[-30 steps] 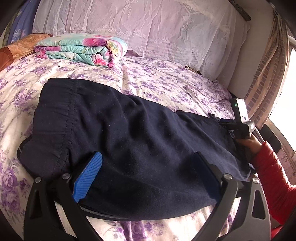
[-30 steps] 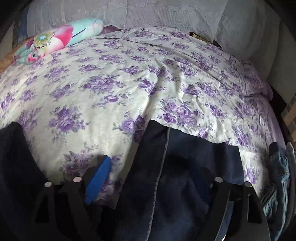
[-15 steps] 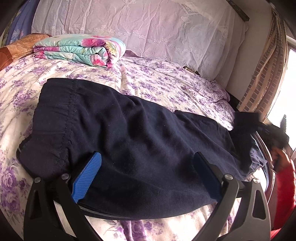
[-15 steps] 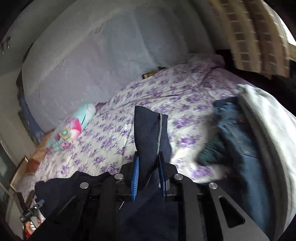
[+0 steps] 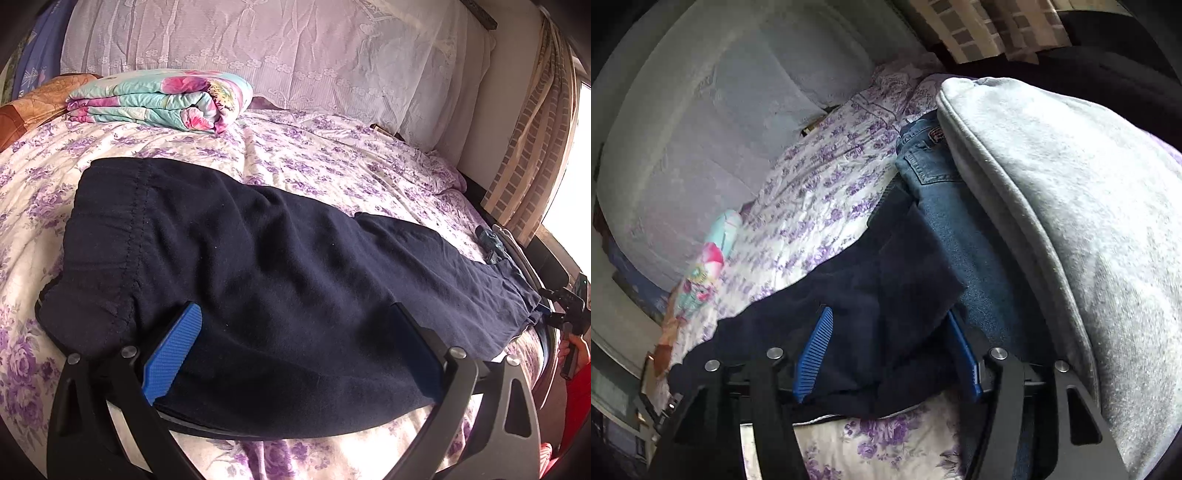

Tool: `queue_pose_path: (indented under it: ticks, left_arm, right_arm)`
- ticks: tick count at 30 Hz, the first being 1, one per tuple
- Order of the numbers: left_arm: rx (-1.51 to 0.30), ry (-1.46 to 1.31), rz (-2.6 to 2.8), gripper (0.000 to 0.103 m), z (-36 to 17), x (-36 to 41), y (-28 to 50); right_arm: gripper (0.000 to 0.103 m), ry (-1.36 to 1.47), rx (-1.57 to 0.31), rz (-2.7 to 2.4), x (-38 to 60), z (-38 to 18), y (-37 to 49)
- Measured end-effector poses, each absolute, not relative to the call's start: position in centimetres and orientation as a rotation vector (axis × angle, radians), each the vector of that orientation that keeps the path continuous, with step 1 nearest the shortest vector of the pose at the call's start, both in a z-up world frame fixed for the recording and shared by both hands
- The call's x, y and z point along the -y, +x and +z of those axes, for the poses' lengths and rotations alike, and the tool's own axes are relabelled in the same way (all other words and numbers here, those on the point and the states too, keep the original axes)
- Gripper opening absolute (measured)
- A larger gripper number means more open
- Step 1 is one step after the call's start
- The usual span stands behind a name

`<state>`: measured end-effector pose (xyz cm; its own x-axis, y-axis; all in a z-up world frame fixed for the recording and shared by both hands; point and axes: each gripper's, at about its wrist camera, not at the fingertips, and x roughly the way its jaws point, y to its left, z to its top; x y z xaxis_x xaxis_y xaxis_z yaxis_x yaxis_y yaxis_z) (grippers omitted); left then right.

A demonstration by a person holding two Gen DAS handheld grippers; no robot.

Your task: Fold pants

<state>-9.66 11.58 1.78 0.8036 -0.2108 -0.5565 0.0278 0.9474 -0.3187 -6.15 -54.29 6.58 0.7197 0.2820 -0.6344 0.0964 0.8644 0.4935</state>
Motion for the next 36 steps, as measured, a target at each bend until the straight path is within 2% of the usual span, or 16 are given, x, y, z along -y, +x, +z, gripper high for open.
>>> queue_pose_path:
  ticks: [2,4,5,6,7,12,17,19,20,22,26,30,31,32,33,36]
  left_arm:
    - [-0.625,-0.303,-0.128,0.098,1.7,-11.6,-9.7]
    - [-0.628,-0.300,-0.127,0.098,1.7,-11.6,-9.6]
    - [-0.629,-0.298,-0.127,0.098,1.7,-11.6,-9.6]
    - [-0.630,-0.299,-0.128,0.098,1.8,-11.6,-9.6]
    - [-0.629,-0.303,-0.132,0.098,1.8,-11.7,-9.7]
    - [-0.626,-0.342,-0.166,0.098,1.9,-12.6,-9.8]
    - [-0.630,-0.326,-0.160,0.098,1.9,-12.5,-9.8]
    - [-0.632,-0.325,-0.161,0.098,1.9,-12.7,-9.7]
    - [-0.632,-0.325,-0.160,0.098,1.9,-12.6,-9.8]
    - [-0.632,-0.319,-0.156,0.098,1.9,-12.5,-9.8]
    - [-0.623,-0.324,-0.155,0.098,1.8,-12.5,-10.0]
    - [-0.628,-0.312,-0.151,0.098,1.7,-12.4,-10.1]
    - [-0.633,-0.301,-0.150,0.098,1.8,-12.3,-10.1]
    - [-0.638,-0.290,-0.148,0.098,1.8,-12.3,-10.1]
    - [-0.643,-0.284,-0.146,0.098,1.8,-12.3,-10.1]
    - [-0.659,-0.270,-0.142,0.098,1.8,-12.3,-10.0]
  right_arm:
    - [0.062,0.522,-0.776,0.106,54.5,6.1,-5.8]
    - [0.054,0.557,-0.750,0.121,55.2,5.7,-5.8]
    - [0.037,0.562,-0.731,0.117,55.4,5.6,-5.9]
    - [0.027,0.557,-0.713,0.112,55.7,5.8,-6.0]
    - [0.006,0.563,-0.687,0.116,55.8,6.2,-6.3]
    - [0.004,0.574,-0.641,0.162,57.2,9.9,-9.4]
    - [0.011,0.595,-0.827,0.103,58.3,5.7,-10.0]
    - [0.035,0.648,-0.770,0.144,58.2,6.3,-11.6]
    - [0.055,0.657,-0.752,0.164,58.0,6.8,-12.0]
    - [0.061,0.620,-0.765,0.187,56.8,7.4,-12.4]
    - [0.061,0.643,-0.874,0.253,54.0,4.3,-10.7]
    - [0.061,0.679,-0.785,0.226,53.8,3.2,-8.4]
    - [0.050,0.688,-0.745,0.229,53.9,3.5,-7.9]
    - [0.018,0.692,-0.705,0.231,53.9,4.0,-7.8]
    - [0.014,0.689,-0.654,0.249,54.0,5.1,-7.9]
    - [0.014,0.539,-0.527,0.295,53.3,9.6,-9.0]
